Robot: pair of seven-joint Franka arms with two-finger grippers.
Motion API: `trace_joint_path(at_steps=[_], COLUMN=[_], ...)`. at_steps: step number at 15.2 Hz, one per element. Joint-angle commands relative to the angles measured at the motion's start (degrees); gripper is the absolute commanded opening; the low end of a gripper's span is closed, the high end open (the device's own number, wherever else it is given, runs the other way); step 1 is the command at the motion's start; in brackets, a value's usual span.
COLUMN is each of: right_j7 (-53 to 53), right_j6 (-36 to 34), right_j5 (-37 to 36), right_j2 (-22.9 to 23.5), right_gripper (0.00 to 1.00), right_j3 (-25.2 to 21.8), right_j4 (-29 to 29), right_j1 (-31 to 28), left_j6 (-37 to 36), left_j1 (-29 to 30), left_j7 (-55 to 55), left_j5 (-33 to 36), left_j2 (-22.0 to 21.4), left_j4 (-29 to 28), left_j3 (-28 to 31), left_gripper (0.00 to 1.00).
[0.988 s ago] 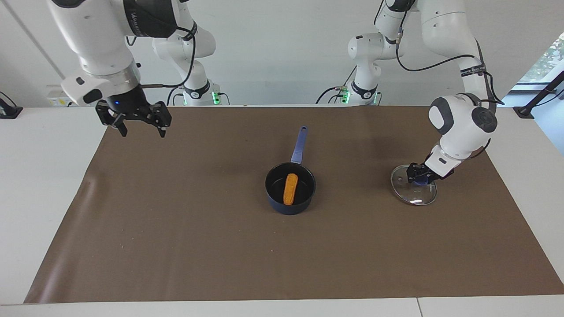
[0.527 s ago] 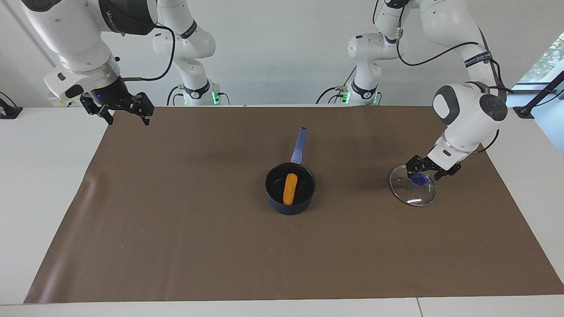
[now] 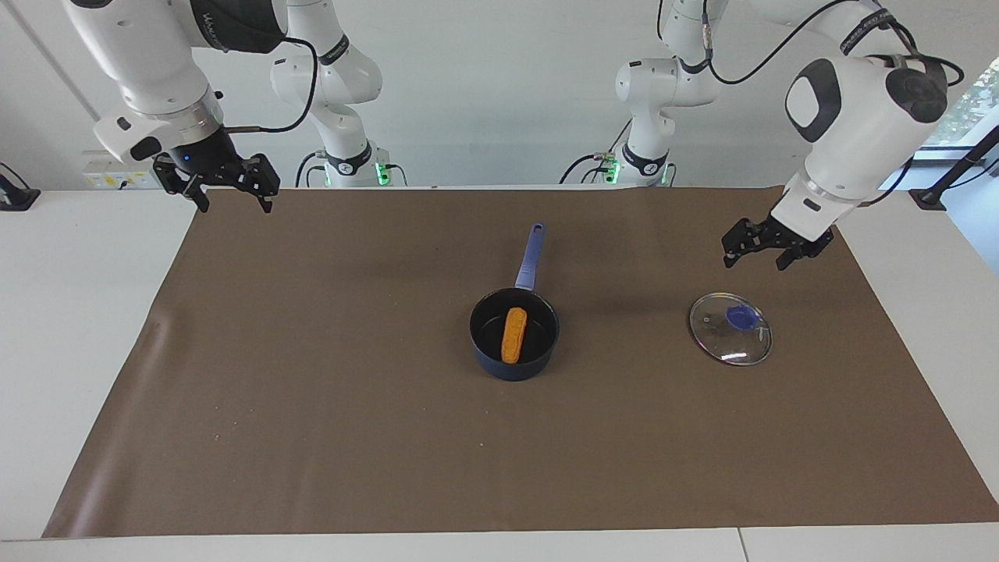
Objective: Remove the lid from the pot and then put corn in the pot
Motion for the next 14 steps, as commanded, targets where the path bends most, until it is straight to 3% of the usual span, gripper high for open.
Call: trace_joint_path(at_steps=[1,3,5,9,14], right_j7=[-1.59,-1.59,-1.76,-1.41,-1.76], right_j6=[0.94,0.58,-1.78,-3.37,-4.26], right_j5=[0.04,0.12,-0.67,1.44,1.88], right_j2=[0.82,1.17,4.5,3.64,2.76], right_gripper=[1.0,1.0,1.0,1.0,1.0], right_j3=[-0.18,-0.27,-0.27,-0.19,-0.18], right_j4=[0.65,1.01,5.64,4.97,3.38], right_j1=[-0.79,-0.88,-1.31,-2.2,-2.64], left_j6=[-4.51,-5.4,-7.84,-11.72,-8.49], left_j1=[-0.24,0.11,0.11,-0.15,0.37], left_j7=[-1.53,-1.53,-1.44,-1.7,-1.79], left_j5=[1.19,1.72,4.26,5.06,4.71], left_j2=[-4.06,-5.3,-5.65,-3.64,-4.51], left_j4=[-1.59,-2.73,-3.18,3.49,1.58], left_j3=[0.2,0.2,-0.32,-1.03,-1.2], left_gripper=[1.0,1.0,1.0,1.0,1.0])
